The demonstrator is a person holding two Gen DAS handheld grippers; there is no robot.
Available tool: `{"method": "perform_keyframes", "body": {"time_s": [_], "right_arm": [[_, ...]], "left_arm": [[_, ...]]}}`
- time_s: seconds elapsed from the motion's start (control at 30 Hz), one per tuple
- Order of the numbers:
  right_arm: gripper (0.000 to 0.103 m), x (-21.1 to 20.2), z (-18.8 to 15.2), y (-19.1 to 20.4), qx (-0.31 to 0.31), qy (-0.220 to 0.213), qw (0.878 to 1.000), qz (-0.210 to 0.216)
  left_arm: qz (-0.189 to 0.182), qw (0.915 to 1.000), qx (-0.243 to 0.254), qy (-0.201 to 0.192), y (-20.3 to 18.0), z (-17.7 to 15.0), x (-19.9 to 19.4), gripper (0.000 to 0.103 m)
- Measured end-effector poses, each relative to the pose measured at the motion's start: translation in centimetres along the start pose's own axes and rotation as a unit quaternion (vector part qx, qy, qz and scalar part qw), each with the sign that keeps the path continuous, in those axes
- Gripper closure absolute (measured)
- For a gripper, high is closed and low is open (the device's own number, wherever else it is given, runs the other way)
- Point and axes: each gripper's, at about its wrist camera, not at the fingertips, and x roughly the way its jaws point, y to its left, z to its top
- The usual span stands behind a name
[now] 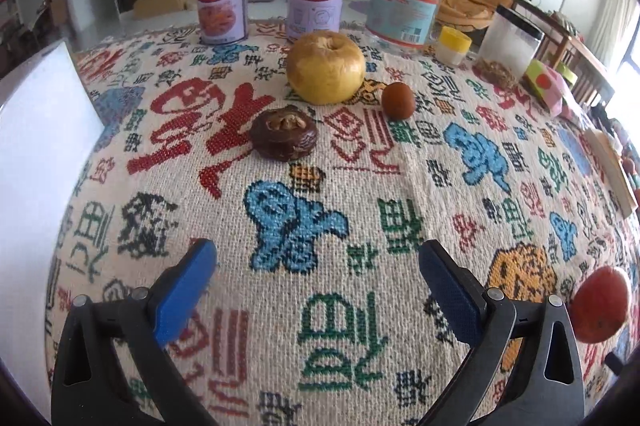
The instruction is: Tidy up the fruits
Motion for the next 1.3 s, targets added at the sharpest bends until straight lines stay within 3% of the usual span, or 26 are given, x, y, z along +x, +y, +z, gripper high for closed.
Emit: {"method": "perform_keyframes", "body": {"time_s": [0.1,0.17,0.27,0.3,0.37,0.4,0.43,0.63,1.0,1.2,1.27,1.3], "right_arm": [[0.000,0.0,0.0,0.0,0.000,0.000,1.000,0.000],[0.000,0.0,0.0,0.0,0.000,0.000,1.000,0.000],[0.000,0.1,0.1,0.1,-0.002,0.000,1.000,0.001],[0.000,0.2,0.2,0.2,-0.003,0.000,1.000,0.002],[0.000,0.3,0.3,0.2,-0.005,0.000,1.000,0.004],[0.000,0.3,0.3,0.2,-0.005,0.000,1.000,0.004],[0.000,0.3,0.3,0.2,-0.005,0.000,1.000,0.004],[0.000,0.3,0.3,0.2,-0.005,0.000,1.000,0.004],[0.000,0.3,0.4,0.2,-0.005,0.000,1.000,0.004],[0.000,0.4,0.4,0.2,-0.005,0.000,1.000,0.004],[0.000,0.3,0.4,0.2,-0.005,0.000,1.000,0.004],[0.000,0.3,0.3,0.2,-0.005,0.000,1.000,0.004]], "left_arm": [[0.028,0.9989,-0.036,-0.010,1.7,2.0,2.4,0.003],[0.024,0.9982,-0.051,-0.023,2.4,3.1,3.1,0.003],[0.027,0.9987,-0.038,-0.021,2.2,4.4,4.3,0.004],[0.027,0.9990,-0.028,-0.021,2.0,4.7,4.4,0.010],[0.023,0.9993,-0.004,-0.029,1.4,4.6,4.1,0.033],[0.014,0.9994,0.002,-0.033,1.3,4.5,3.9,0.054],[0.014,0.9993,0.007,-0.034,1.1,4.3,3.7,0.057],[0.007,0.9993,0.022,-0.029,0.4,0.8,1.1,0.057],[-0.052,0.9961,0.071,0.008,-2.9,-13.9,-9.8,0.056],[-0.049,0.9971,0.057,-0.010,-2.9,-16.4,-11.6,0.054],[-0.040,0.9972,0.061,-0.015,-3.1,-16.4,-11.4,0.041],[-0.026,0.9973,0.068,-0.015,-3.3,-16.5,-11.2,0.021]]}}
